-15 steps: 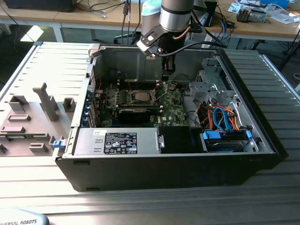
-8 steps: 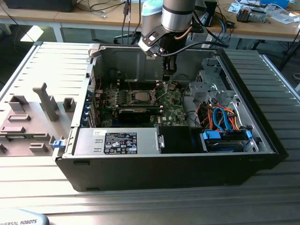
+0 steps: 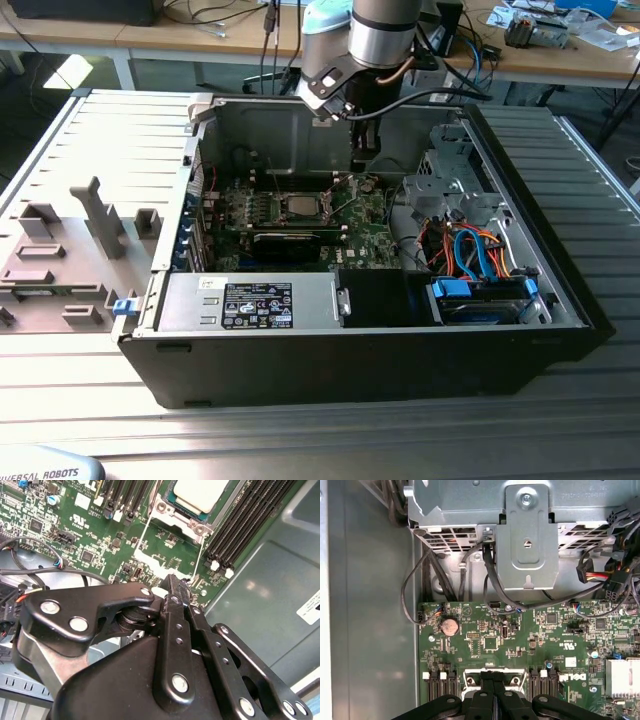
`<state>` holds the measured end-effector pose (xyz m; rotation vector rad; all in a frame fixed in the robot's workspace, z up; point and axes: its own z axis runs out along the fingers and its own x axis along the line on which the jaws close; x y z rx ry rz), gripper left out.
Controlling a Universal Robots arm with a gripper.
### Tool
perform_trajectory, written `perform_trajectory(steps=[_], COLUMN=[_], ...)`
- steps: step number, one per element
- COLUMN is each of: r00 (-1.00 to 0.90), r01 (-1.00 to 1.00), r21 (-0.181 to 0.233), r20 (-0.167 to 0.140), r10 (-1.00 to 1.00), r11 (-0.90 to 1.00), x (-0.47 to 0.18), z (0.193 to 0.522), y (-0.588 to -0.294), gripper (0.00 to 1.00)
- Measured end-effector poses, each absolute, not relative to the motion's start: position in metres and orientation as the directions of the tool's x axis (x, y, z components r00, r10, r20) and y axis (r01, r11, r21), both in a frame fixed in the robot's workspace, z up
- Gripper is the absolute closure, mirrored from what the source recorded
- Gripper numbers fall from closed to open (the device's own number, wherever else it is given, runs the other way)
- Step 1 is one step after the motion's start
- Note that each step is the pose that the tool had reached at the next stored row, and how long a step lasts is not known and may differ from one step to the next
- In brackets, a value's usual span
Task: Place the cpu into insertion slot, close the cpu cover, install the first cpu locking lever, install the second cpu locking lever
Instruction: 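Close the cpu cover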
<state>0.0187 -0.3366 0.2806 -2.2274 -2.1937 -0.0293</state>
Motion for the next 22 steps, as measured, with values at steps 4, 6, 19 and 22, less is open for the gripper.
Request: perform_trajectory(steps=[4, 6, 19, 22], r00=[0.015, 0.015, 0.015, 0.015], r01=[1.000, 1.000, 1.000, 1.000], r21=[0.002, 0.002, 0.002, 0.002], r20=[0.024, 0.024, 0.024, 0.024], r10=[1.000, 1.000, 1.000, 1.000], r11=[-0.015, -0.015, -0.015, -0.015], x=[0.0212, 0.0230, 0.0271, 0.0273], z=[0.2803, 0.2800, 0.2790, 0.2783], y=[-0.3363, -0.3361, -0.3360, -0.3360], gripper=[0.89, 0.89, 0.89, 0.89])
